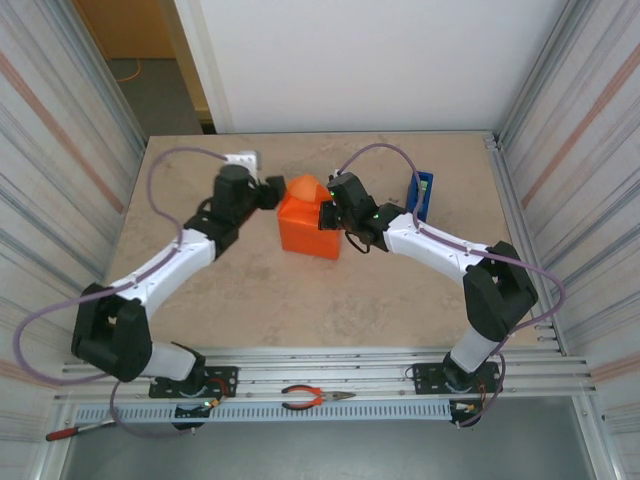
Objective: Wrap the gift box in paper
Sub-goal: Fold the seventh fold of the wrapping paper on the gift box.
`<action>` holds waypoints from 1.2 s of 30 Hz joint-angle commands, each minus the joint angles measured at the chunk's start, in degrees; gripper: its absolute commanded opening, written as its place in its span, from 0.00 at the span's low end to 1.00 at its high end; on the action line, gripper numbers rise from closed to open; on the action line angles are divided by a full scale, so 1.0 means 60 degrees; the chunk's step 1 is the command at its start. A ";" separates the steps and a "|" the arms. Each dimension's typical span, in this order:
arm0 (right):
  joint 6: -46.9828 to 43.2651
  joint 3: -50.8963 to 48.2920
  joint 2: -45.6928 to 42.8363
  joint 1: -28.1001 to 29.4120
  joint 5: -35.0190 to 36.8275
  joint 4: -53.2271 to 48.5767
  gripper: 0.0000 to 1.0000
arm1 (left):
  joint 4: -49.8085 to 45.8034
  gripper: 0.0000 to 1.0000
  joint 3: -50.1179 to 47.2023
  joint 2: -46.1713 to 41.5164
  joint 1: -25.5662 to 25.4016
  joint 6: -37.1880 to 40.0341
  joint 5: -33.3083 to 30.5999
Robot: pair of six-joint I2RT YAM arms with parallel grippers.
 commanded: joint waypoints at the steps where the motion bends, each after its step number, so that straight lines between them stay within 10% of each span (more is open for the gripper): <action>1: -0.0101 -0.0537 0.0527 0.0232 -0.0436 -0.1057 0.00 | -0.0455 0.50 0.0401 0.0021 0.0987 -0.0953 0.1797; 8: -0.0083 -0.0580 0.0571 0.0222 -0.0584 -0.0955 0.00 | -0.0206 0.14 0.1017 0.1711 0.1531 -0.1009 0.3581; 36: 0.0061 -0.0753 0.0557 0.0230 -0.0581 -0.0873 0.00 | 0.0340 0.16 0.0342 0.1601 0.0457 0.0291 0.5073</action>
